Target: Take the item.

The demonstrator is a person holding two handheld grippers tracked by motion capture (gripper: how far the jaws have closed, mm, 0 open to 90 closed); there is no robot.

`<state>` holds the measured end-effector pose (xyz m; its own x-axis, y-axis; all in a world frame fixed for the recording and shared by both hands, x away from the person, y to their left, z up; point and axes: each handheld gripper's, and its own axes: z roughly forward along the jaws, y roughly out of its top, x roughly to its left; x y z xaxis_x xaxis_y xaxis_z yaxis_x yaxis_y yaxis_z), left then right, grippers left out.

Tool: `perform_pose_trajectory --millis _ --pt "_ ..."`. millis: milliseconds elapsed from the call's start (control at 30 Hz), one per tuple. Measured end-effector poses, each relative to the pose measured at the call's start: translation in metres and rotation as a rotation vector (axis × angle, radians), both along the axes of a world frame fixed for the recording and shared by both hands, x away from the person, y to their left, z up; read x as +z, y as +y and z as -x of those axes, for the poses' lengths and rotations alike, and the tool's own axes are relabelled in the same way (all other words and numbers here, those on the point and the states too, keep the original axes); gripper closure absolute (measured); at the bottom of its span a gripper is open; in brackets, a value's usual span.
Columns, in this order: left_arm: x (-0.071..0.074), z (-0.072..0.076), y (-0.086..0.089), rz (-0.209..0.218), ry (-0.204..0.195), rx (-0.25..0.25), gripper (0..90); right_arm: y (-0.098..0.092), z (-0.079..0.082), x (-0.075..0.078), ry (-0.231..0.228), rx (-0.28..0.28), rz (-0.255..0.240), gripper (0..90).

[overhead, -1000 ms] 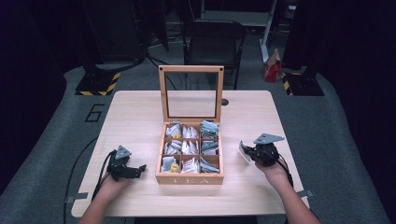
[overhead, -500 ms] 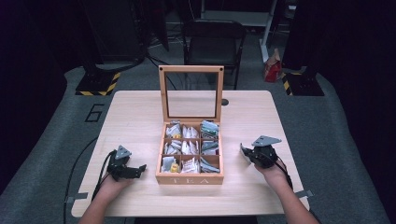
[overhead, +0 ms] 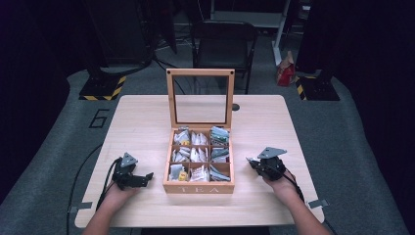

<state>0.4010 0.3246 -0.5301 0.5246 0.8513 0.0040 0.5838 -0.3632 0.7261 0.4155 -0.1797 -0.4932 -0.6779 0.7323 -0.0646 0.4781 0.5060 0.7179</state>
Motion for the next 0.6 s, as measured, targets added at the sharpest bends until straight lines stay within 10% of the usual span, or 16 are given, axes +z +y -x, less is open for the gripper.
perform_pose_trajectory --millis 600 --pt "0.0001 0.0000 0.0000 0.000 0.000 -0.001 5.7 0.0077 0.0019 -0.0082 0.011 0.038 0.032 85.1"
